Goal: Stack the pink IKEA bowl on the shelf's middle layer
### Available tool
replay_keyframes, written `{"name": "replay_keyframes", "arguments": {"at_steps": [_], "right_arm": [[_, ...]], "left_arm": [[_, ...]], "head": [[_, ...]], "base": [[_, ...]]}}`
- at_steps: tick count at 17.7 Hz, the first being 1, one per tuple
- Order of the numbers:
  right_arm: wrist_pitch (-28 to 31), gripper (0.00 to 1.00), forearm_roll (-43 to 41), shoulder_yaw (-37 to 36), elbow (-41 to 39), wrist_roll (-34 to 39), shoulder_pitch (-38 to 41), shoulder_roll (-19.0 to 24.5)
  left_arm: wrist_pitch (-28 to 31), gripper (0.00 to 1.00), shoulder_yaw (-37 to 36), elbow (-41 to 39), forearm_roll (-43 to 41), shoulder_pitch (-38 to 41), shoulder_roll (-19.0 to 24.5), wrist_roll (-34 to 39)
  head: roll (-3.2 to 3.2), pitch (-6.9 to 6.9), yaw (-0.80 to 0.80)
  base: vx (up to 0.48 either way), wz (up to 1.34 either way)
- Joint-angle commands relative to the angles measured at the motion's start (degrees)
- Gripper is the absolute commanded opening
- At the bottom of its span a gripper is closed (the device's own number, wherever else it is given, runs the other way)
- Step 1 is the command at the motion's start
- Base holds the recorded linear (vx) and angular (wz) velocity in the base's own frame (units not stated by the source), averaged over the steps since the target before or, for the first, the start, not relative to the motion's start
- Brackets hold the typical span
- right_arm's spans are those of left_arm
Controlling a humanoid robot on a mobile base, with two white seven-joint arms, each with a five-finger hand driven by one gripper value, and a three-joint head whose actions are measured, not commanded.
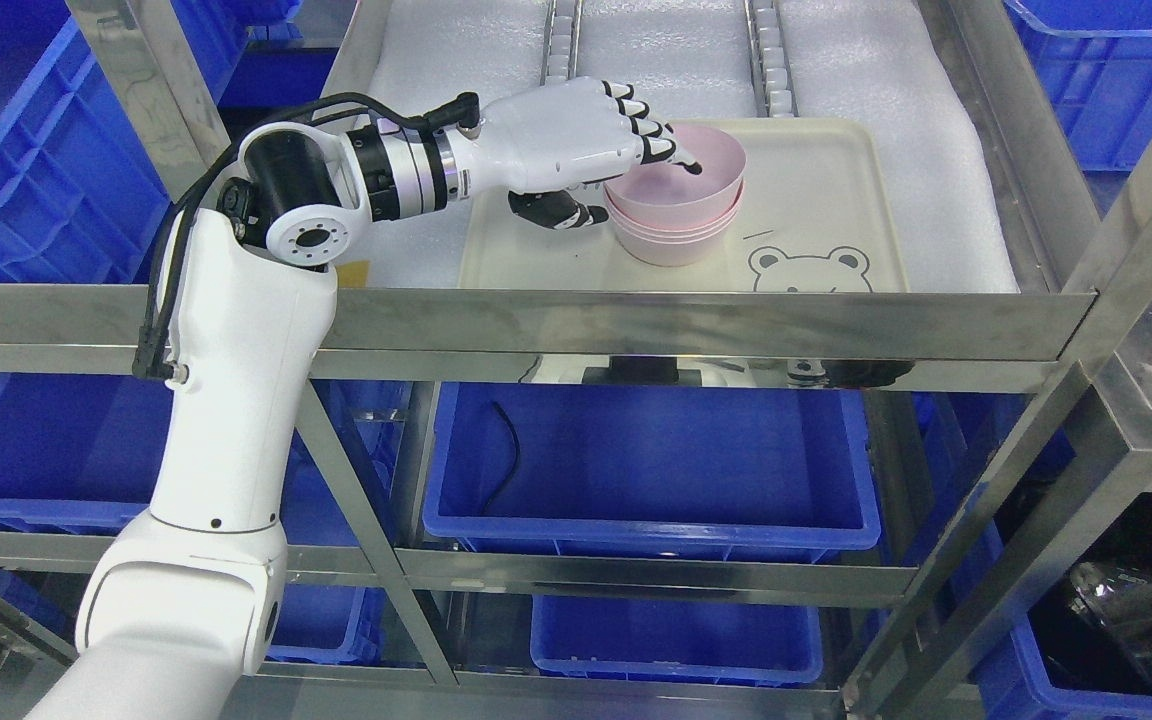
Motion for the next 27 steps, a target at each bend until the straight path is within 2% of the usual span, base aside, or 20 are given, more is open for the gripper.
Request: {"name": "replay_keyframes", "arguments": {"at_steps": [1, 2, 4, 6, 8, 11, 13, 15, 21, 27], "right_arm": [[0.0, 1.00, 0.1, 0.0, -1.0, 0.0, 0.9, -1.0], [0.0, 1.00, 0.0, 0.0, -1.0, 0.0, 0.9, -1.0], [0.0, 1.00, 0.0, 0.0, -1.0, 0.0, 0.9, -1.0], [0.0, 1.00, 0.0, 0.0, -1.0, 0.0, 0.9, -1.0], [0.0, 1.00, 0.1, 0.0, -1.0, 0.0, 0.9, -1.0], [0.0, 1.00, 0.0, 0.0, -1.0, 0.0, 0.9, -1.0], [0.0, 1.00, 0.0, 0.0, -1.0, 0.0, 0.9, -1.0], [0.0, 1.00, 0.0, 0.0, -1.0, 0.0, 0.9, -1.0], [0.0, 1.00, 0.0, 0.0, -1.0, 0.0, 0.9, -1.0], [0.0, 1.00, 0.0, 0.0, -1.0, 0.0, 0.9, -1.0]], "left_arm": [[0.0, 0.86, 5.9, 0.0, 0.9, -0.3, -5.3, 0.1], [0.3, 0.86, 9.0, 0.1, 3.8, 0.3, -7.8, 0.1], [1.2, 0.86, 9.6, 0.1, 13.6, 0.7, -7.8, 0.3], [1.9, 0.86, 6.9, 0.0, 24.8, 1.3, -7.8, 0.6], [1.7, 0.86, 3.1, -1.0, 30.9, 3.4, -7.8, 6.1], [1.3, 0.88, -7.5, -5.0, 31.3, 12.8, -7.8, 20.7], [0.7, 0.88, -14.9, -8.1, 31.2, 18.1, -7.8, 24.5], [0.0, 0.87, -18.0, -8.6, 31.1, 20.1, -7.8, 24.6], [0.0, 0.87, -20.9, -9.5, 26.9, 28.5, -7.8, 24.6], [0.0, 0.87, -20.9, -9.5, 25.3, 35.5, -7.8, 24.4]], "head": [[0.00, 0.00, 0.00], [0.00, 0.00, 0.00], [0.00, 0.00, 0.00], [0.00, 0.00, 0.00], [0.00, 0.00, 0.00], [0.00, 0.00, 0.00], [0.00, 0.00, 0.00], [0.00, 0.00, 0.00], [0.00, 0.00, 0.00], [0.00, 0.00, 0.00]], "base": [[0.000, 0.00], [0.000, 0.00], [0.000, 0.00], [0.000, 0.00], [0.000, 0.00], [0.000, 0.00], [0.000, 0.00], [0.000, 0.00], [0.000, 0.00], [0.000, 0.00]]}}
